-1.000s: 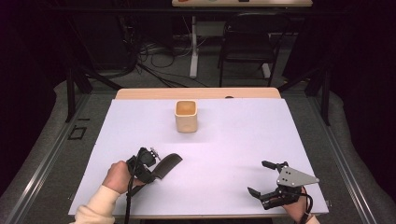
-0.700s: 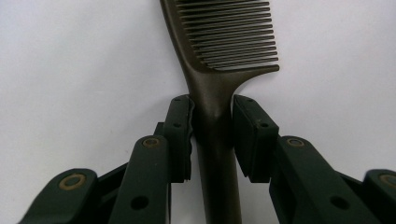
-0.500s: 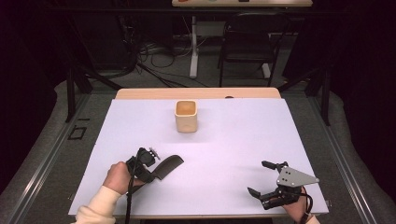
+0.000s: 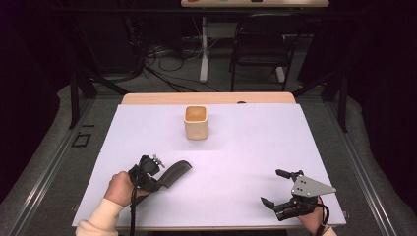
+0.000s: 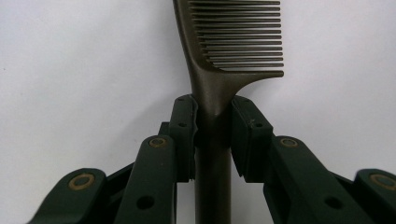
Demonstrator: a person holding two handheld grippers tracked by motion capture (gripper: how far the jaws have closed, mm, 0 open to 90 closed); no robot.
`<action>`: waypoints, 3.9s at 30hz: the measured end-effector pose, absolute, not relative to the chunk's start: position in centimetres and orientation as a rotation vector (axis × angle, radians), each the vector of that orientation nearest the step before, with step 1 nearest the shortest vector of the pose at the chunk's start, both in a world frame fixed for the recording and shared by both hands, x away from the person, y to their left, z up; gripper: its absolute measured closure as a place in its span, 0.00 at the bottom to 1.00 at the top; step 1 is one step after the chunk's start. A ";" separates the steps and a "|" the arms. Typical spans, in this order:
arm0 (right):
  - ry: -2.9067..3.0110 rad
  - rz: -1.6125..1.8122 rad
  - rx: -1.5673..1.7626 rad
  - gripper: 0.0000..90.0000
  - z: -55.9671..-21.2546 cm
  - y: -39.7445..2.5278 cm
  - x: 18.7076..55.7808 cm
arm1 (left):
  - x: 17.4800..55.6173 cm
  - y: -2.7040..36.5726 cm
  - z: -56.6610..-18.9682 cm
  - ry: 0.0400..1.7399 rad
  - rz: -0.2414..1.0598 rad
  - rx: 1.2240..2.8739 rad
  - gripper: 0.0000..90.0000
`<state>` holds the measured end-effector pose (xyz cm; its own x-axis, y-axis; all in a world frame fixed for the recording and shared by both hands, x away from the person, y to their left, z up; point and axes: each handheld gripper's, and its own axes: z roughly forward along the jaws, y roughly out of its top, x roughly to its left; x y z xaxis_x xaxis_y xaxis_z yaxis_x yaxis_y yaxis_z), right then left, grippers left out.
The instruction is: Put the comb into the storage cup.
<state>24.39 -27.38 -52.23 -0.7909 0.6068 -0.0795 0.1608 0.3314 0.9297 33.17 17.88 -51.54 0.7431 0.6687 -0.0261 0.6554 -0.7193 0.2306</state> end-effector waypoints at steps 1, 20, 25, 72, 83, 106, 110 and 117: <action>2.187 1.454 0.677 0.00 -52.2 -27.4 24.4 | 33.1 18.0 -51.3 1.040 0.088 2.715 0.80; 2.186 1.454 0.673 0.00 -52.2 -27.4 24.4 | 32.8 18.3 -49.9 1.008 0.135 2.632 0.80; 2.186 1.454 0.676 0.00 -52.2 -27.4 24.4 | 32.6 18.5 -49.5 0.986 0.149 2.588 0.80; 2.185 1.454 0.675 0.00 -52.2 -27.5 24.4 | 32.1 18.5 -49.5 0.945 0.263 2.386 0.80; 2.185 1.453 0.675 0.00 -52.2 -27.5 24.4 | 31.8 18.6 -49.6 0.920 0.316 2.309 0.80; 2.192 1.450 0.676 0.00 -52.3 -27.5 24.5 | 31.6 19.0 -49.7 0.906 0.409 2.182 0.80; 2.190 1.452 0.677 0.00 -52.3 -27.5 24.5 | 31.6 19.1 -49.7 0.907 0.418 2.163 0.80; 2.194 1.449 0.678 0.00 -52.3 -27.5 24.5 | 31.5 19.0 -49.6 0.896 0.453 2.132 0.80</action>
